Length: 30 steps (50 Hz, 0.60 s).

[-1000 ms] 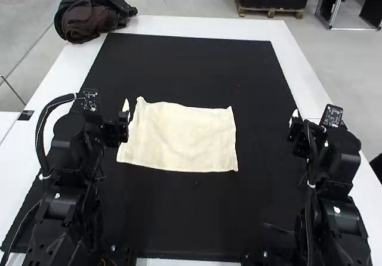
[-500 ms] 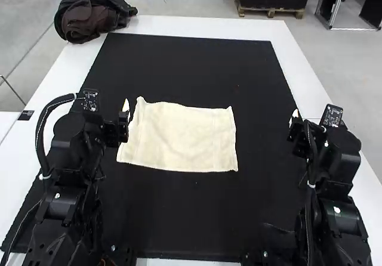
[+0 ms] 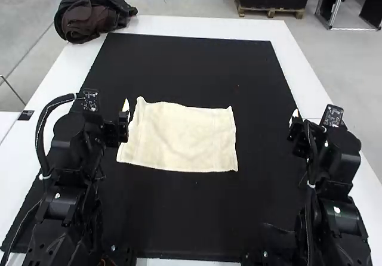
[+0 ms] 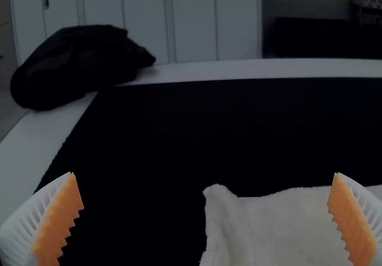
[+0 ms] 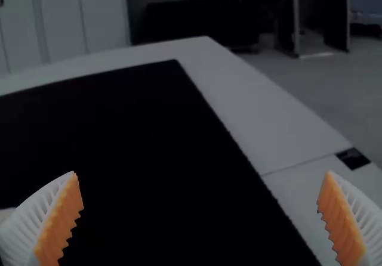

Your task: Fold the towel.

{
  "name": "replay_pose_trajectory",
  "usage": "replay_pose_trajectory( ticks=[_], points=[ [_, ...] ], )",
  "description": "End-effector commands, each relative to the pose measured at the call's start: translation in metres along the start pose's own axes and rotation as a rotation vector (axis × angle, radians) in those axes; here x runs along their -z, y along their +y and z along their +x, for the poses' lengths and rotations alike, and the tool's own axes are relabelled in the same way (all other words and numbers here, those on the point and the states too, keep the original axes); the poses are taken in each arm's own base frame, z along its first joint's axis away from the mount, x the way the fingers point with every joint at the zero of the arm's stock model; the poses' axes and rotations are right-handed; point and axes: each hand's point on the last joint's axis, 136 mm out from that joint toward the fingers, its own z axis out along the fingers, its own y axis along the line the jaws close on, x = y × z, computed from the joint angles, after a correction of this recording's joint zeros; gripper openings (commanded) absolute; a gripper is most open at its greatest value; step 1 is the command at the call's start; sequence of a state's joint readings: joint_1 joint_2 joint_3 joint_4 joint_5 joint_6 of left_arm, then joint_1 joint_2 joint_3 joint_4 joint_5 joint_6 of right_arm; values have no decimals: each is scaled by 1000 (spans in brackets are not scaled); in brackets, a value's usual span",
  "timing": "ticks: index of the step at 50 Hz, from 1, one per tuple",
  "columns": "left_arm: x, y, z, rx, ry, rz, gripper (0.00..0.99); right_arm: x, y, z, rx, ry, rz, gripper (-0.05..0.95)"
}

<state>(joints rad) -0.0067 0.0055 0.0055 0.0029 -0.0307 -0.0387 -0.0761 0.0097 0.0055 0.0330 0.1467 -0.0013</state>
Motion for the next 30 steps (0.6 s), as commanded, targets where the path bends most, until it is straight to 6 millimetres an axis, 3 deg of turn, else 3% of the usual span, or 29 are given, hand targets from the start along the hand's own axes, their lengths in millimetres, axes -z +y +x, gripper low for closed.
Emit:
replay_pose_trajectory(
  ticks=[1,10,19,23,27,30],
  points=[
    [0,4,0,8,-7,-18,967,0,-3,4,-113,9,13,910],
    [0,3,-1,2,-12,-16,967,0,-1,0,-168,-7,5,907],
    [1,5,-16,-119,-67,-28,966,0,-1,-11,-41,-52,1,907],
    [1,6,-19,-119,-79,-32,966,1,4,-15,95,-68,-22,907],
    [2,8,-27,-122,-111,-48,966,3,29,-18,411,-107,-148,907],
    [4,15,-37,-138,-150,-90,966,4,30,-29,468,-158,-140,907]
  ],
)
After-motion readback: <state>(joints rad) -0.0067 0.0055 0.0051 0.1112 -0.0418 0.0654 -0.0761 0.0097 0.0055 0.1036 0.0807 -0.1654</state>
